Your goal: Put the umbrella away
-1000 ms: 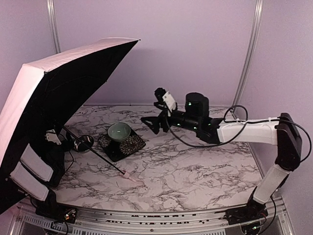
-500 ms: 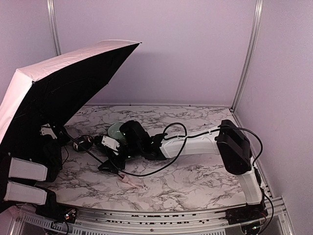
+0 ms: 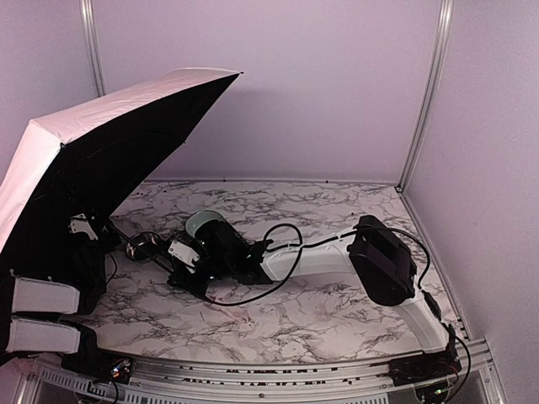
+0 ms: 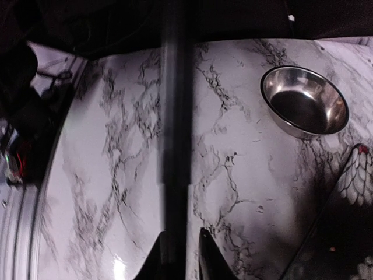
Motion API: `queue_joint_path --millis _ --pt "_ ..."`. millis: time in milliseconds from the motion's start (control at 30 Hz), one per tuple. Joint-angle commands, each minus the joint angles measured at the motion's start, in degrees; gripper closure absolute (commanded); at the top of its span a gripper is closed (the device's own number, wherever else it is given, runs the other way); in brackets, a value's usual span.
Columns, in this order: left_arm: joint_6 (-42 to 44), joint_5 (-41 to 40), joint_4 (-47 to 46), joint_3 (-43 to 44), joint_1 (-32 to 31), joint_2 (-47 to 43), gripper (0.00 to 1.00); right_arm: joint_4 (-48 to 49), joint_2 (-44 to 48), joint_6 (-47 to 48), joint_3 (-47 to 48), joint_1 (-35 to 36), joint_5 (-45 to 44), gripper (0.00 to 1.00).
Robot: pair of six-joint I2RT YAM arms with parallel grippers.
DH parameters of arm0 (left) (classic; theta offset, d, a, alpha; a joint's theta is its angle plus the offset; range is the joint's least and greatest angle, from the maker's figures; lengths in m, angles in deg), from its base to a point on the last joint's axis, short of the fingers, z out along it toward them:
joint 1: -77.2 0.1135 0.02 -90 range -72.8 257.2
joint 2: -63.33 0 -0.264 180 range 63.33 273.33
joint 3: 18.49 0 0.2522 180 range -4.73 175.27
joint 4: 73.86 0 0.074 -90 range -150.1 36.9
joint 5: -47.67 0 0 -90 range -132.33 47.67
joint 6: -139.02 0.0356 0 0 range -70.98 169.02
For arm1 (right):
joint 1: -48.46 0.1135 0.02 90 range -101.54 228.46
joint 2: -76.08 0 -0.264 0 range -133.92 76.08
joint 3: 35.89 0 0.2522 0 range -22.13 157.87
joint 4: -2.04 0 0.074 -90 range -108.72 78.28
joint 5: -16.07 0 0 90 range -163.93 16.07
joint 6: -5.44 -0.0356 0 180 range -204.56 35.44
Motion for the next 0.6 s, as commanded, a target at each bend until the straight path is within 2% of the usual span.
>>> queue_joint_path --millis 0,133,433,567 --pt "0.2 4.0 1.7 0.0 -1.0 -1.4 0.01 3.7 3.6 -3.7 1.2 0.4 -2.2 0.92" --pt "1.8 4.3 2.9 1.0 -2.9 -2.2 0.01 6.7 6.2 -6.2 0.5 0.2 -2.7 1.00" --pt "3.3 5.3 9.3 3.6 -8.7 -5.5 0.02 25.3 19.0 -16.2 -13.3 -3.1 -8.3 1.00" --pt "5.6 3.3 12.1 5.7 -13.9 -5.8 0.02 31.3 22.7 -15.6 -18.0 -4.2 -13.8 1.00"
